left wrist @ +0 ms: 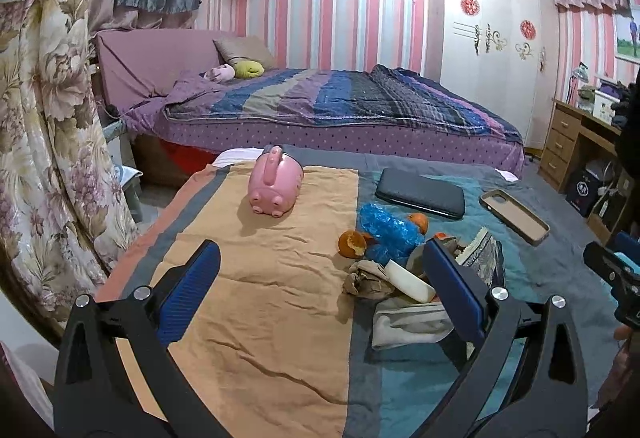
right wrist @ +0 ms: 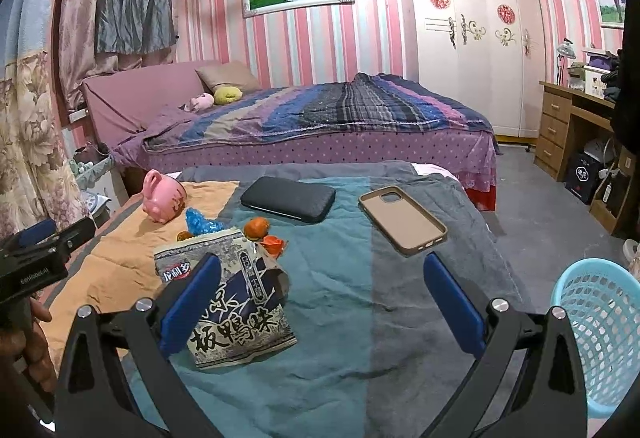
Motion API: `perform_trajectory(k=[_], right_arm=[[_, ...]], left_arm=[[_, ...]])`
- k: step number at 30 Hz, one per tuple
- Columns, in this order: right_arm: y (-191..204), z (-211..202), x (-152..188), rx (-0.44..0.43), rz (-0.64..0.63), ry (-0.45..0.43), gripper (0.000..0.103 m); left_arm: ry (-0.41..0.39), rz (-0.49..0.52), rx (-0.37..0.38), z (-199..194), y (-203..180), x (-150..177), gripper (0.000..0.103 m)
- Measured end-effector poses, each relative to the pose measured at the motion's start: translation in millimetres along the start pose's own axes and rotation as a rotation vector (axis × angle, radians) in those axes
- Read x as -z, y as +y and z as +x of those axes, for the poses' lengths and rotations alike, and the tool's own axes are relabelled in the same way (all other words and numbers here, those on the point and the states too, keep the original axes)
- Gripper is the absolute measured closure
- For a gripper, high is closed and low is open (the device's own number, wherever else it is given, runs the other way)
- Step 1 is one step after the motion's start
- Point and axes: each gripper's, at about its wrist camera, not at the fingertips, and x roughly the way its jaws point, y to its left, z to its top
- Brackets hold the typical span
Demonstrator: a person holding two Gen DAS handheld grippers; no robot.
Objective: Collect trash
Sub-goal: 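Reach the right gripper toward the printed snack bag on the bed, then grasp the printed snack bag with the right gripper and lift it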
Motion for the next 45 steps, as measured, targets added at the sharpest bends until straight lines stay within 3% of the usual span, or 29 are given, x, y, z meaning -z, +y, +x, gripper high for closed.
perform_trajectory(k=[12,19,32,45], right_arm=[[4,-5,1,-0.016,-0.017,-0.031,0.004],[5,-16,-2,-0.013,-0.027,-0.1,0.004],[-1,-6,-3,-0.004,-0.009,-0.03,0.004],[15,9,7,-0.074,-0.056,0.038,0.004]], left_arm=[[0.008,0.003,-0.023,2,0,2,0.005],[0.008,0.002,-0.024,3,0,3,0.005],[0.027,-0.004,-0.023,6,3,4,0.005],[0.051,-0.002,-0.028,9,9,5,0.005]])
